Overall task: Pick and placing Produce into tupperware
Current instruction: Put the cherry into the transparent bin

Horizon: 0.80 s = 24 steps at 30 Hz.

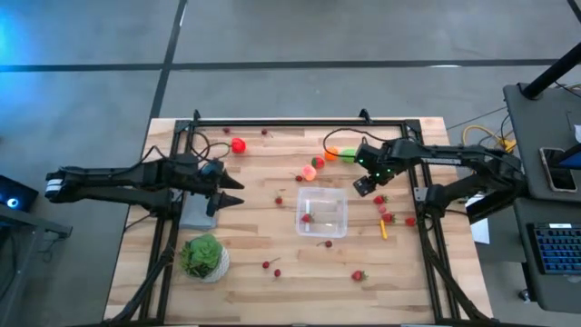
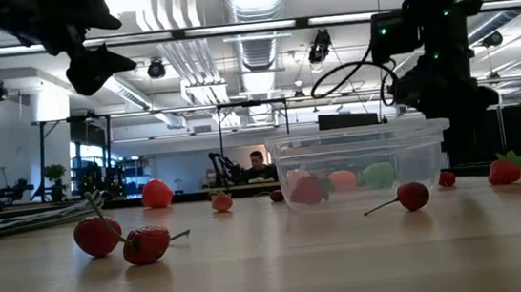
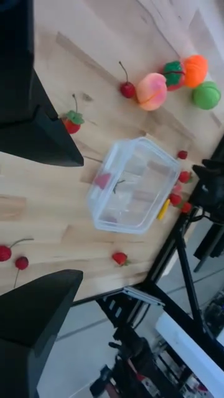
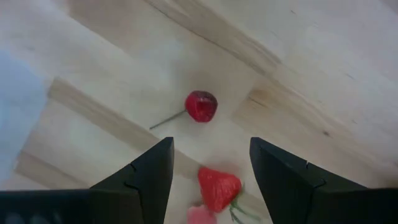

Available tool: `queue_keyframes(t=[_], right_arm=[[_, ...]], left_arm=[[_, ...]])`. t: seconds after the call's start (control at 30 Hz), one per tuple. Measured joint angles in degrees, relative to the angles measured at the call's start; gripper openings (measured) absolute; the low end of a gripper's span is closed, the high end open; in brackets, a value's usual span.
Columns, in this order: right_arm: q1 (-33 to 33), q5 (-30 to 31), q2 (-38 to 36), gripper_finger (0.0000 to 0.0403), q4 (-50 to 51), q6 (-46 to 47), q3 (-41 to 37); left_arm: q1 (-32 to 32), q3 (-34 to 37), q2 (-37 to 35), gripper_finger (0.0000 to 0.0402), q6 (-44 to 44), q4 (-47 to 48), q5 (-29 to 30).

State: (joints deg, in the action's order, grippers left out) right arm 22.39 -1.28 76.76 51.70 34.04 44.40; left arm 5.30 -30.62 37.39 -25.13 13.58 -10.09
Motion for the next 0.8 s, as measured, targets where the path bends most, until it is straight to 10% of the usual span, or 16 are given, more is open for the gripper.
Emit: queue_keyframes(t=[0.8], right_arm=[[0.0, -0.1, 12.9, 0.0155, -7.7, 5.4, 0.1]], left_arm=[[0.0, 3.1, -2.1, 0.027, -1.6, 0.3, 0.0]])
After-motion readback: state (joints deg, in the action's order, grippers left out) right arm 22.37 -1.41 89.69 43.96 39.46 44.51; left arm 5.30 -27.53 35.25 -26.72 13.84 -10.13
